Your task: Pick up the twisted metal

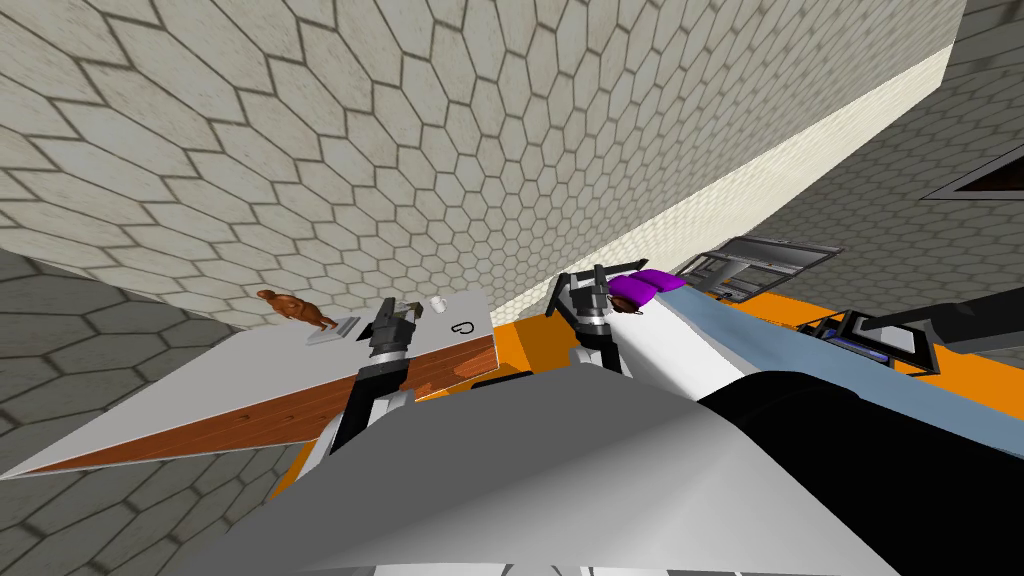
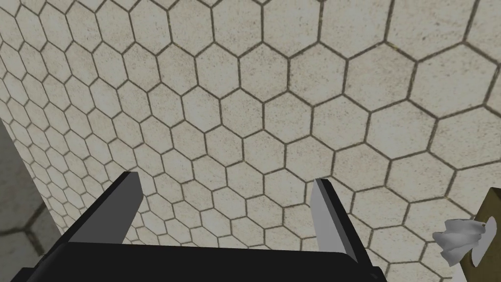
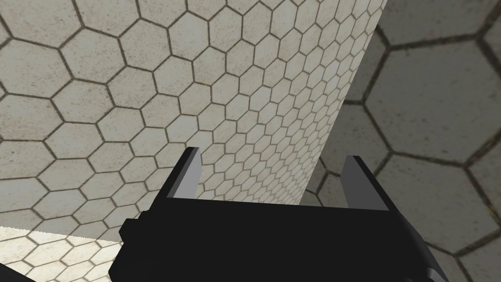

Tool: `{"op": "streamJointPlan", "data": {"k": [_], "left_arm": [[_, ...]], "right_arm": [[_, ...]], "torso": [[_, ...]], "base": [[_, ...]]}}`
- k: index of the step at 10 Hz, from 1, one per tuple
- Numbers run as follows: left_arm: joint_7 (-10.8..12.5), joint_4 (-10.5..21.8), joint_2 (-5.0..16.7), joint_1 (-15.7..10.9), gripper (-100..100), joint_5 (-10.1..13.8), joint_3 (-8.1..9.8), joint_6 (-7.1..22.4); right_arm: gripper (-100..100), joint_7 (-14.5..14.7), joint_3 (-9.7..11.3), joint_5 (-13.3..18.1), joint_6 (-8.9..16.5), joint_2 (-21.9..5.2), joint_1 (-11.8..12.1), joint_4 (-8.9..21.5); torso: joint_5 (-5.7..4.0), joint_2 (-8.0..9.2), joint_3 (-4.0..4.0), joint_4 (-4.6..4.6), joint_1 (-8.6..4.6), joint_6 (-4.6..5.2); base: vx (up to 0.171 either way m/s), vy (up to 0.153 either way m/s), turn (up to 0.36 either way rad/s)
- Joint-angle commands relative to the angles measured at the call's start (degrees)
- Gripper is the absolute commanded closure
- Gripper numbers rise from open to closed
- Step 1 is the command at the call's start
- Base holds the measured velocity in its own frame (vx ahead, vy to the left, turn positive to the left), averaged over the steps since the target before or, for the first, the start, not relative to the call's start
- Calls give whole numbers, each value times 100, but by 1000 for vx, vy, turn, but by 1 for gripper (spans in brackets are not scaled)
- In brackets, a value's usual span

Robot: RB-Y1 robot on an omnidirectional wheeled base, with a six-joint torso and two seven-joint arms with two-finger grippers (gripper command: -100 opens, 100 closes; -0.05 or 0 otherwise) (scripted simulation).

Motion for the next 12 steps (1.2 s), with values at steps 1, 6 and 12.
{"op": "streamJointPlan", "data": {"k": [1,6,12], "left_arm": [[7,65,107,-37,-100,-11,-18,286],[61,240,274,-87,-100,6,-2,852],[111,504,393,-192,-100,29,18,1699]], "right_arm": [[0,0,0,0,0,0,0,0],[0,0,0,0,0,0,0,0],[0,0,0,0,0,0,0,0]], "torso": [[0,0,0,0,0,0],[0,-2,-1,0,1,0],[0,-6,-3,-1,1,1]], "base": [[-9,-34,22],[-5,-25,12],[-1,-28,15]]}}
